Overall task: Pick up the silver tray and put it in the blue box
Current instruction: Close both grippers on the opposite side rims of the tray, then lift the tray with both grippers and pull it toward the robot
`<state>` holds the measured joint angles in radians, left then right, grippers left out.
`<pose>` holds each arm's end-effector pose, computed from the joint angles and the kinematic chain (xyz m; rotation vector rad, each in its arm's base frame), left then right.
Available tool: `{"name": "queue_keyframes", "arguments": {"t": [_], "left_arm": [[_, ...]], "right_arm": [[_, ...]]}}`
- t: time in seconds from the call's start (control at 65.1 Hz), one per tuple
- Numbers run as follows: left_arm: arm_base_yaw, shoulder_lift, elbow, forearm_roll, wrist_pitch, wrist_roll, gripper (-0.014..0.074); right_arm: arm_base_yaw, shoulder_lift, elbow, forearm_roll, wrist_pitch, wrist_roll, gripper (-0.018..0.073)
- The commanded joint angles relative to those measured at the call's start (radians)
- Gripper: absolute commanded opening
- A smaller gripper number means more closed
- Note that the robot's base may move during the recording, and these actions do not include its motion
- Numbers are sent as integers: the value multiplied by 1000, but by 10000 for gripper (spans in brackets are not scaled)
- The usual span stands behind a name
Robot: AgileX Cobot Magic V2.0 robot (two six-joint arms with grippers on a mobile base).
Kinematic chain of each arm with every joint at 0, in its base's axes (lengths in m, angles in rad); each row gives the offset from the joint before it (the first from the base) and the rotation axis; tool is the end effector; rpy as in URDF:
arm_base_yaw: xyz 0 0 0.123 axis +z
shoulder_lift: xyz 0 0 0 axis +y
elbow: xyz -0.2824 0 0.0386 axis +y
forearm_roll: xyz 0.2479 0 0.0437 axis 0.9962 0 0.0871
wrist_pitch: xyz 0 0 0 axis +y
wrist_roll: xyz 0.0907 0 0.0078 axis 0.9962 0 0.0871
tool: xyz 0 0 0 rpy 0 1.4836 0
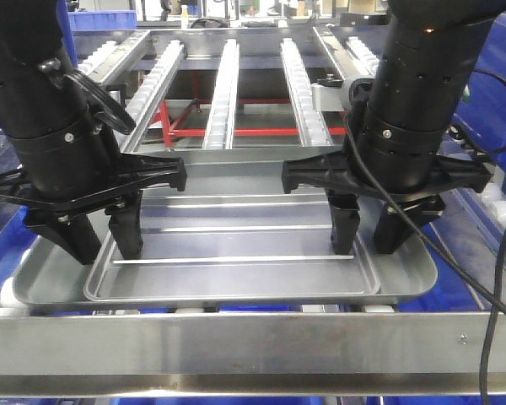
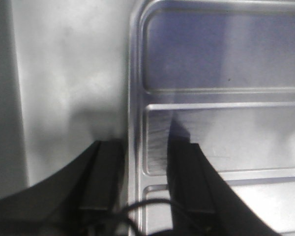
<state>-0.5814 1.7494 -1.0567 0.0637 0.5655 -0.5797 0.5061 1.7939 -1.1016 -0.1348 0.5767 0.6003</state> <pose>0.2877 -0.1853 0.1855 0.0673 2.7710 -0.2558 0.3124 0.1655 0.1814 -0.0060 2.7564 0.1726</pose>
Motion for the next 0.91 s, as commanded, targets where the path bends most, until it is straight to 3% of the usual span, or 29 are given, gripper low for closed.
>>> {"name": "queue_keyframes", "arguments": {"t": [0.0,0.23,0.476,0.63,0.891], "left_arm": [[-3,-41,-28,9,-28,-10,144],[-3,-41,-28,9,-28,-10,102],[-3,-41,-28,9,-26,-10,-53],[-3,-41,-28,9,-25,-10,-104],[-3,-53,-47,9,9,-10,-104]], "right_arm": [[-4,-34,-25,-10,-9,-10,374],[-4,-34,-25,-10,-9,-10,346],[-4,-34,-25,-10,-9,-10,170],[-4,-34,-25,-10,-9,-10,53],[-4,-57,-25,-10,-3,-10,60]]}}
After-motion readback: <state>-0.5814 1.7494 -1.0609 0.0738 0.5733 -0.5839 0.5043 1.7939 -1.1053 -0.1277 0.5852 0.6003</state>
